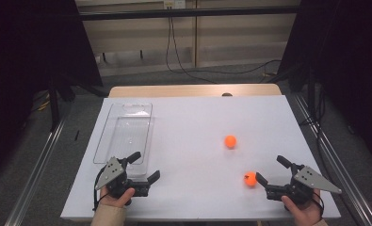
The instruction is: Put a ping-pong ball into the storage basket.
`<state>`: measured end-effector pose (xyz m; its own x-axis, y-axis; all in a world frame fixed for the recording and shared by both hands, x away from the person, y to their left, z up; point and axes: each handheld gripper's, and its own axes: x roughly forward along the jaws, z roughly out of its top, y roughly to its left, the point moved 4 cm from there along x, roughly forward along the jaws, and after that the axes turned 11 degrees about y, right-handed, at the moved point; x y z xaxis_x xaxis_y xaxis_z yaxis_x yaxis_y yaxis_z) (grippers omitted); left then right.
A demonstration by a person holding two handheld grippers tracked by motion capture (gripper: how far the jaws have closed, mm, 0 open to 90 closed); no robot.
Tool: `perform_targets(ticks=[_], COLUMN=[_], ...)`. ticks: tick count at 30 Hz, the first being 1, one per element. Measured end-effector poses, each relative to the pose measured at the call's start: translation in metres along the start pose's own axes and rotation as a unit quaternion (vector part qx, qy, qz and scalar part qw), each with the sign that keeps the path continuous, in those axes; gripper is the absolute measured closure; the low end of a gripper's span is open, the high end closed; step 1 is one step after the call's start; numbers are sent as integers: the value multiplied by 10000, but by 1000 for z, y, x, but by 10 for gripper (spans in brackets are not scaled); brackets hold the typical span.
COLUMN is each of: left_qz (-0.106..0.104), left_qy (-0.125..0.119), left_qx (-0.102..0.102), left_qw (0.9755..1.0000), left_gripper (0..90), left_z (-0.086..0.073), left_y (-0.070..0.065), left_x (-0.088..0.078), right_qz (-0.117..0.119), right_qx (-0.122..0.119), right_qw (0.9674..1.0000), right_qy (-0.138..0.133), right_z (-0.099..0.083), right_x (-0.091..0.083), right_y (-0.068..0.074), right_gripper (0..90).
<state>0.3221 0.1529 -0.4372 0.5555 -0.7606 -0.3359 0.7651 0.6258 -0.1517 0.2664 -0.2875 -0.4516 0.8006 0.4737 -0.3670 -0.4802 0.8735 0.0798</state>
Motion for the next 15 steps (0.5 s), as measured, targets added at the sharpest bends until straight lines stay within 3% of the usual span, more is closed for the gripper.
perform_targets(ticks=[15], left_qz=[-82], left_qy=[48], left_qx=[50], left_qw=[9999], left_gripper=[11], left_z=[4], left_y=[-7], left_x=[8], right_qz=[-4], right_qx=[-38], right_qw=[10000], right_qy=[23], right_z=[0], right_x=[0], right_y=[0], right_gripper=[10])
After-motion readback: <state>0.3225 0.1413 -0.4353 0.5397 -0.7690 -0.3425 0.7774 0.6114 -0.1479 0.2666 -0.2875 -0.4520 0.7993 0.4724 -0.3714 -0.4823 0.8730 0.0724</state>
